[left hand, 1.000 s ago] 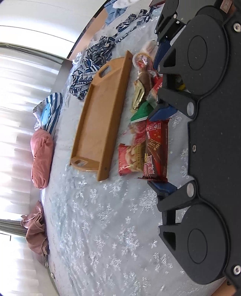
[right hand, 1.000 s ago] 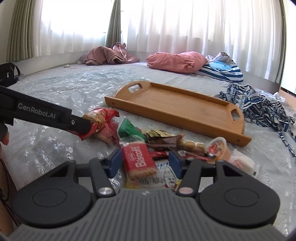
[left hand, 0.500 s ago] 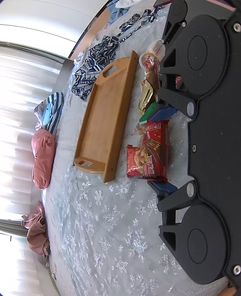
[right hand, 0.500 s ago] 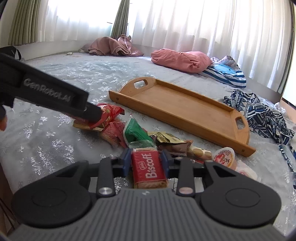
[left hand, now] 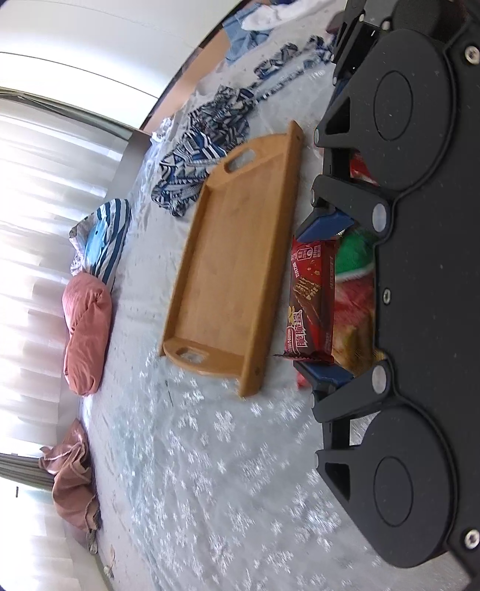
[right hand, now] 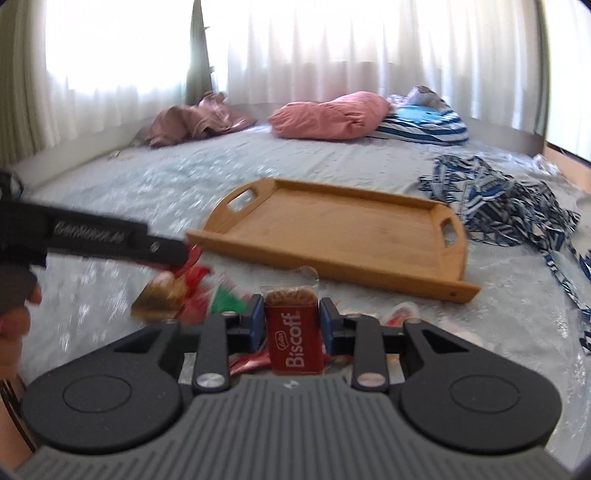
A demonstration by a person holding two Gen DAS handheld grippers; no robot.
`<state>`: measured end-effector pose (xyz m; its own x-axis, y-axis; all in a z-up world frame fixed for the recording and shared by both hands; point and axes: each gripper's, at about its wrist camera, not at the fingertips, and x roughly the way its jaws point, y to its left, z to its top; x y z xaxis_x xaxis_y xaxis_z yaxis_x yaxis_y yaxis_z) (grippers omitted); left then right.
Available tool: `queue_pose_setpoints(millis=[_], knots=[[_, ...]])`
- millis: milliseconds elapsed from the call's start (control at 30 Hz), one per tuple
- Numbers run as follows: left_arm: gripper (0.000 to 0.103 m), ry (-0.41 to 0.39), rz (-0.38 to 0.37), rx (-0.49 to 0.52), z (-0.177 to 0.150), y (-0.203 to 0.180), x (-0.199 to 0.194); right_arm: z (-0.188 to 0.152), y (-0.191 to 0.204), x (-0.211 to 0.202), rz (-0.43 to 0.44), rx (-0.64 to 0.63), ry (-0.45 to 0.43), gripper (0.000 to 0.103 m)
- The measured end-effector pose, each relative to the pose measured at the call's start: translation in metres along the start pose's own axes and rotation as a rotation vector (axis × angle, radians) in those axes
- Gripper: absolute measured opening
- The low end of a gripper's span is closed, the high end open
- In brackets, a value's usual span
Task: Organize snacks
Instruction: 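Carry both snacks onto the wooden tray and open both tools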
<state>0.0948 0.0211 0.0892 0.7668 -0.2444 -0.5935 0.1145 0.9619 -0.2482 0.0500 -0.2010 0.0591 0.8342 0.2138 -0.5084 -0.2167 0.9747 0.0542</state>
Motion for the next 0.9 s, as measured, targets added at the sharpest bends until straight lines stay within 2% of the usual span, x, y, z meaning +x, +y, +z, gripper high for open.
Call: queue_pose_setpoints(millis=[200,433,633,900], knots=[[0.064,-0.002,-0.009,0.01,0.025,-0.013,0.018,0.023,-0.034,0.008,-0.053,0.063,-0.022,0.033],[0.064,0.049,-0.026,-0.015,0.04,-0.018,0.047,0.037,-0.066,0.02,-0.047,0.175,-0.004,0.033],[0.064,0.072,-0.042,-0.03,0.06,-0.028,0.082,0.063,-0.092,0.036,-0.031,0.264,0.009,0.033],[0.064,0.125,-0.002,-0.066,0.076,-0.032,0.144,0.085,-0.121,0.105,-0.036,0.297,0.134,0.033]])
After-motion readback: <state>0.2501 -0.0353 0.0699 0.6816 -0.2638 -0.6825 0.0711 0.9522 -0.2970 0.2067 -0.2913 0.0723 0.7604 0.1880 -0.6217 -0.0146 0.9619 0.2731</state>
